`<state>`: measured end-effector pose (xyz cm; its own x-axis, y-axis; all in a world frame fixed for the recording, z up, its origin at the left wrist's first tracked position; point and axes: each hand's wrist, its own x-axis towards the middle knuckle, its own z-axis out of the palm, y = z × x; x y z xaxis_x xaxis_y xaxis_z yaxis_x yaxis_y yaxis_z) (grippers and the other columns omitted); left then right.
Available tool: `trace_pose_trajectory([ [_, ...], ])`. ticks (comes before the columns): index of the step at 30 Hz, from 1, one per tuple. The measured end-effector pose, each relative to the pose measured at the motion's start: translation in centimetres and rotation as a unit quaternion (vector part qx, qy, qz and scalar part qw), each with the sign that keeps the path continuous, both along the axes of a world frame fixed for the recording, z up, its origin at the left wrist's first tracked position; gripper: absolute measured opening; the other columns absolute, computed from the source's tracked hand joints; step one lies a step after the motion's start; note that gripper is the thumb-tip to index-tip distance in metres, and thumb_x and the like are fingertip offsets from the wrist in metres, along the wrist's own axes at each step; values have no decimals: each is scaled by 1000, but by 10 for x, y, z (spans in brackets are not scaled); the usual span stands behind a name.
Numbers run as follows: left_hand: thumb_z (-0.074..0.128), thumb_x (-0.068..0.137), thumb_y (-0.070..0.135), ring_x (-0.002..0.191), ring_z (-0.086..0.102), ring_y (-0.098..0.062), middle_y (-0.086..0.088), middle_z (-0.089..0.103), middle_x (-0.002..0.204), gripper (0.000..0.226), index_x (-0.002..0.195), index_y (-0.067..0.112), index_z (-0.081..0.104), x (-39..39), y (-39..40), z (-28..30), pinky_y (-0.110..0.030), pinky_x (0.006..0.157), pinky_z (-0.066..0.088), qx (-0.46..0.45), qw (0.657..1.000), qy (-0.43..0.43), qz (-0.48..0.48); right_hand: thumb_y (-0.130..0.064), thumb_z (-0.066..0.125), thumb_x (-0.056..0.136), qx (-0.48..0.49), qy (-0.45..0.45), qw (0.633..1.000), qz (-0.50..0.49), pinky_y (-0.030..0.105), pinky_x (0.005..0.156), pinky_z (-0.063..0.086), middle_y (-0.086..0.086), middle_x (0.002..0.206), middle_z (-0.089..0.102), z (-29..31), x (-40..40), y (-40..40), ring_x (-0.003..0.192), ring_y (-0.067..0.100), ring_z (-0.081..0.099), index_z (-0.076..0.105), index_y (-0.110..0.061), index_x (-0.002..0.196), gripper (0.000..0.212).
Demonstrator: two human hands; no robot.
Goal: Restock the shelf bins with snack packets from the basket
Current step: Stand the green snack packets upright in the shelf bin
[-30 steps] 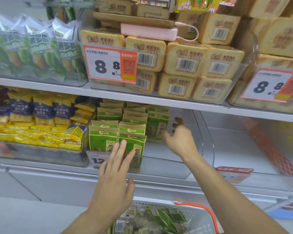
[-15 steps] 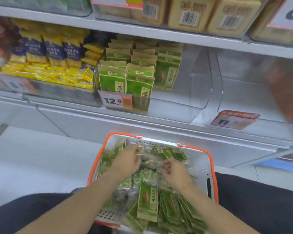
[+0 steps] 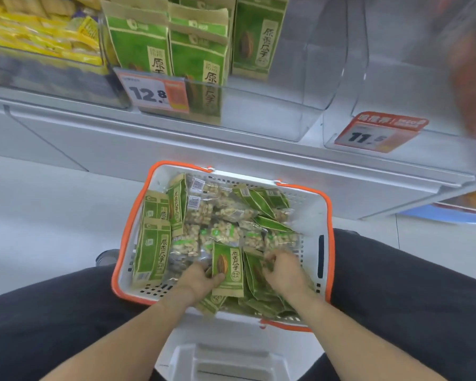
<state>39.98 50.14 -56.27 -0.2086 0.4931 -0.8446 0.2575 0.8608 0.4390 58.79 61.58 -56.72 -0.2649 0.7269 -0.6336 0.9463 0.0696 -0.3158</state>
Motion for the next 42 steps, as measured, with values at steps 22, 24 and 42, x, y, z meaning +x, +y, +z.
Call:
trace_pose_trajectory([
  [22, 67, 92, 34, 58, 56, -15, -3, 57, 68, 34, 72, 10, 52, -43, 18, 63, -25, 53, 48, -51, 983, 166, 52, -8, 65, 90, -31, -108, 992, 58, 23, 65, 49, 6, 93, 64, 65, -28, 35, 77, 18, 61, 58, -9, 90, 7],
  [24, 63, 95, 30, 63, 56, -15, -3, 59, 74, 30, 75, 9, 54, -44, 21, 72, -24, 55, 46, -37, 986, 147, 71, -14, 68, 89, -77, -56, 995, 26, 23, 62, 55, 5, 87, 70, 72, -40, 36, 67, 14, 70, 63, -4, 90, 12],
  [42, 76, 70, 60, 132, 47, -39, -14, 41, 152, 105, 152, 17, 26, -10, 27, 50, -66, 101, 42, 22, 945, -57, 322, -22, 76, 80, -55, 213, 975, -21, 23, 94, 54, -3, 123, 70, 85, -59, -28, 106, 7, 67, 64, -17, 130, 52],
])
